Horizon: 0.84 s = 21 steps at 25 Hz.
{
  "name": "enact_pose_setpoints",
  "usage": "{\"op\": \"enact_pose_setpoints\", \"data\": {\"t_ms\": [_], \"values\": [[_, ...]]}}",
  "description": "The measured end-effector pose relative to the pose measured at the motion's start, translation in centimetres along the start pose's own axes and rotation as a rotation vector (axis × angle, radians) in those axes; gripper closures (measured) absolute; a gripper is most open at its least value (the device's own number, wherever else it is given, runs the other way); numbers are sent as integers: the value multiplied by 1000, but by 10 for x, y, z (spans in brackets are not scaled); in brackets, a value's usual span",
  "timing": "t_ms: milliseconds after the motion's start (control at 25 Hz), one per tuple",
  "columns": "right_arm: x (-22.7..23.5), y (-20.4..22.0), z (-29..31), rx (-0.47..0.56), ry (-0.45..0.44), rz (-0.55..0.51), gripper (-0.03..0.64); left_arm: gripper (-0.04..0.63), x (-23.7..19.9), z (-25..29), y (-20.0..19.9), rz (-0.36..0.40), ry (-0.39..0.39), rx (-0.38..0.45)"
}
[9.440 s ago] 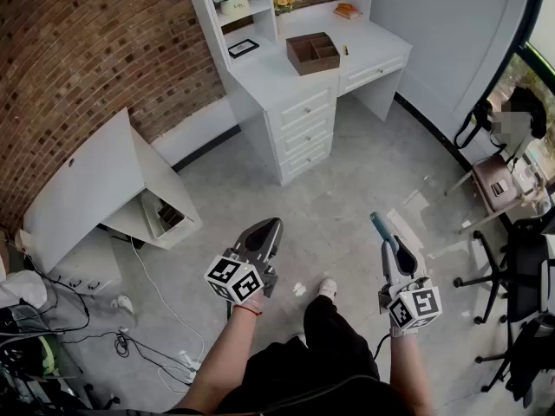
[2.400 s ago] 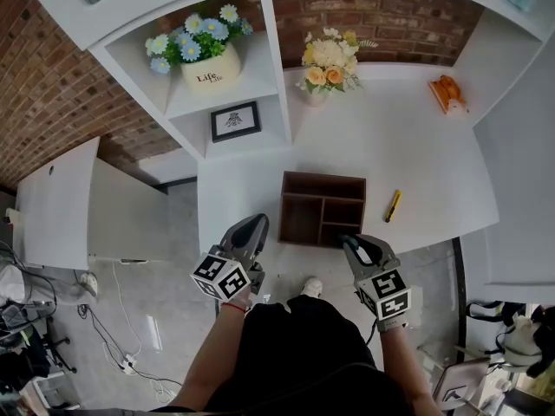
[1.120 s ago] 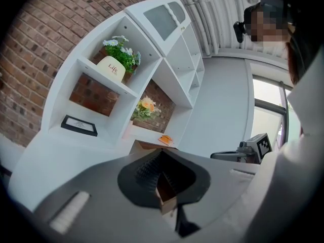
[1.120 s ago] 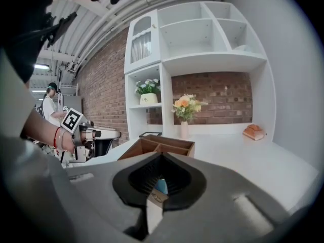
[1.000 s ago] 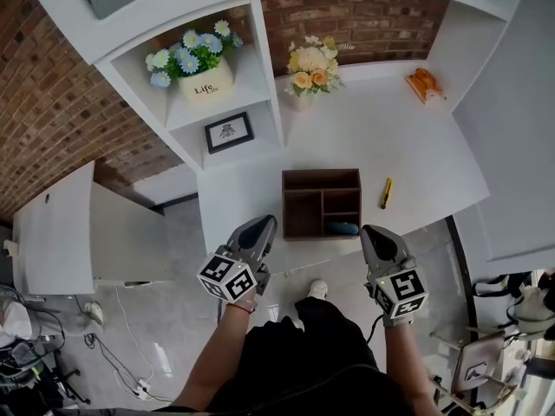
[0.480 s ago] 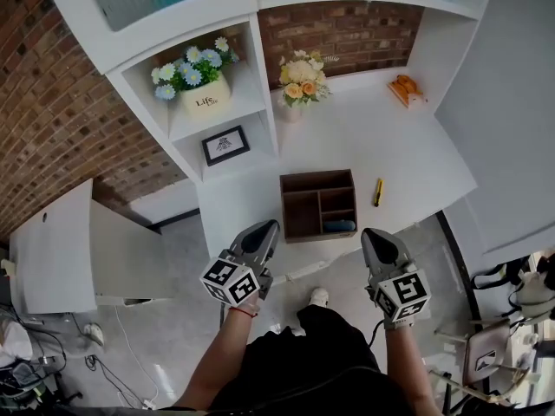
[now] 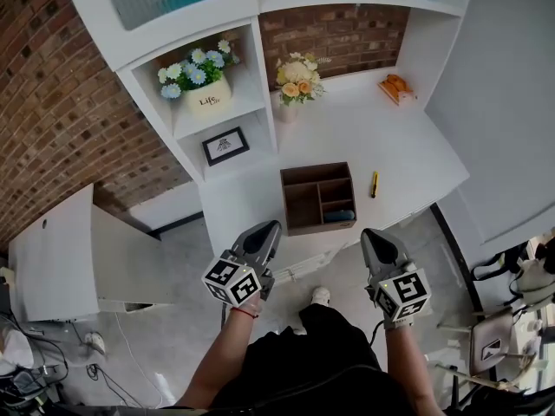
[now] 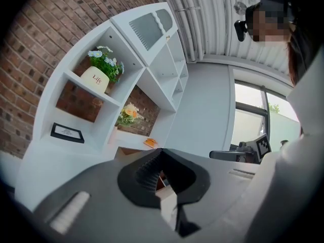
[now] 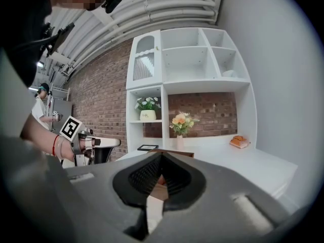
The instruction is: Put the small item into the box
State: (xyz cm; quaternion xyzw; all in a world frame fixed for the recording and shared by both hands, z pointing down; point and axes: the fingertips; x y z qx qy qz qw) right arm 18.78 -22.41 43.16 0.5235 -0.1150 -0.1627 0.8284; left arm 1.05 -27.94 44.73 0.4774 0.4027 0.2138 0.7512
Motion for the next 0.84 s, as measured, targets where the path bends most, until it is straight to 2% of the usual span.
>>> {"op": "enact_pose_setpoints", "data": {"t_ms": [840], "values": [[-46,21,-47,44,5,35,615,594,36,-55,22,16,18,17]]}}
Point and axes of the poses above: the fingertips, and each gripper's own axes: z forward along the fingers, x to its right, y out of its underside, and after that the axes turned 14 degrees about -x, right-handed
